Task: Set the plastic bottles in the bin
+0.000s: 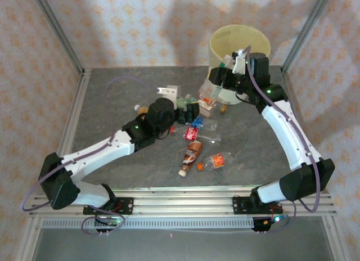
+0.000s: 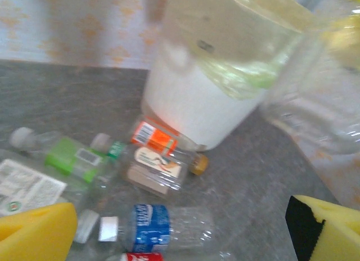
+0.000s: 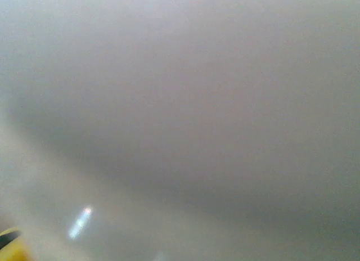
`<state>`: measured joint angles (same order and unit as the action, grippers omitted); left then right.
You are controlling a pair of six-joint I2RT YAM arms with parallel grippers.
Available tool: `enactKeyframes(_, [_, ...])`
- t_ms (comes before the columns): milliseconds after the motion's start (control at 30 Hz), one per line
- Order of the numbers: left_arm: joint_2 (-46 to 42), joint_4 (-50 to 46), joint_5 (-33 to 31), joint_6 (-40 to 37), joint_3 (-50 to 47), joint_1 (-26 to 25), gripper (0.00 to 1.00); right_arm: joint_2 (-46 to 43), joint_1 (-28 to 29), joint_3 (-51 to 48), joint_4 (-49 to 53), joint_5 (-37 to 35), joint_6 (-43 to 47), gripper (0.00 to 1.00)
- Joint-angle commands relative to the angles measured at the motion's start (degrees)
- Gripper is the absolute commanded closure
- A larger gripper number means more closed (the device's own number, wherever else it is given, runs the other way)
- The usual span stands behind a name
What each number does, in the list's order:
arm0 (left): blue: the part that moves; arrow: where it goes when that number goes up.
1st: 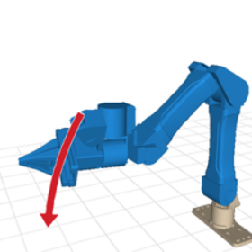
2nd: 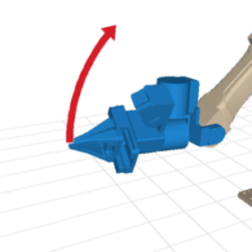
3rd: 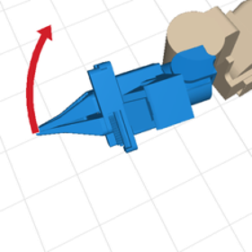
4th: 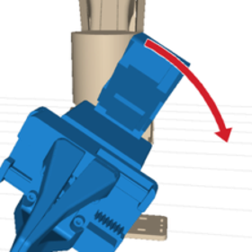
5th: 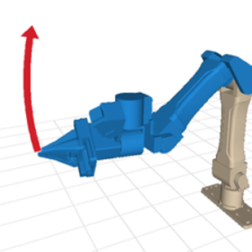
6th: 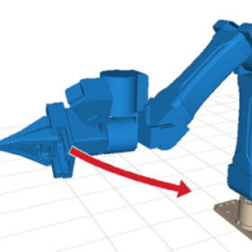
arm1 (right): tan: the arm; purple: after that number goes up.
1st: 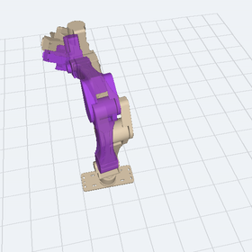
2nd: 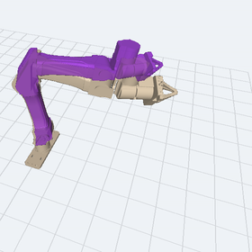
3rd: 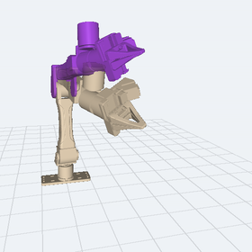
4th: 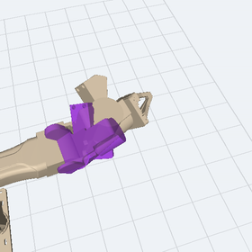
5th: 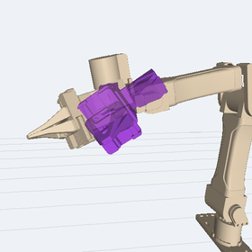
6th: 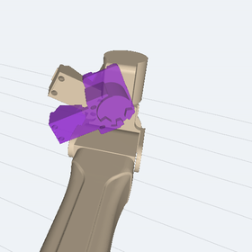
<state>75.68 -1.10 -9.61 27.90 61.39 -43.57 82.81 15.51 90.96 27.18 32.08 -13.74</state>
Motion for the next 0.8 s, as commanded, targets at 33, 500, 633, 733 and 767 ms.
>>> enactKeyframes(33, [-3.11, -2.12, -4.52, 6.82, -4.11, 2.43, 0.03, 3.63, -1.41, 7.48, -0.2, -2.02, 2.49, 0.69])
enactKeyframes(500, [-6.87, -7.47, -6.93, -2.88, -6.78, 3.32, 0.0, 21.53, -8.0, 35.83, 8.67, -7.48, 5.58, 0.69])
enactKeyframes(633, [-7.92, -12.2, -12.8, -3.61, -6.38, 3.36, 0.0, 27.71, -9.16, 44.76, 14.44, -11.8, 8.81, 0.69])
enactKeyframes(733, [-9.65, -14.91, -16.59, -1.82, -6.86, 3.32, 0.0, 32.91, -9.51, 51.99, 18.23, -15.53, 10.98, 0.69])
enactKeyframes(767, [-10.75, -13.83, -16.33, -1.43, -8.03, 3.4, 0.0, 34.67, -9.54, 54.03, 19.19, -15.86, 11.54, 0.69])
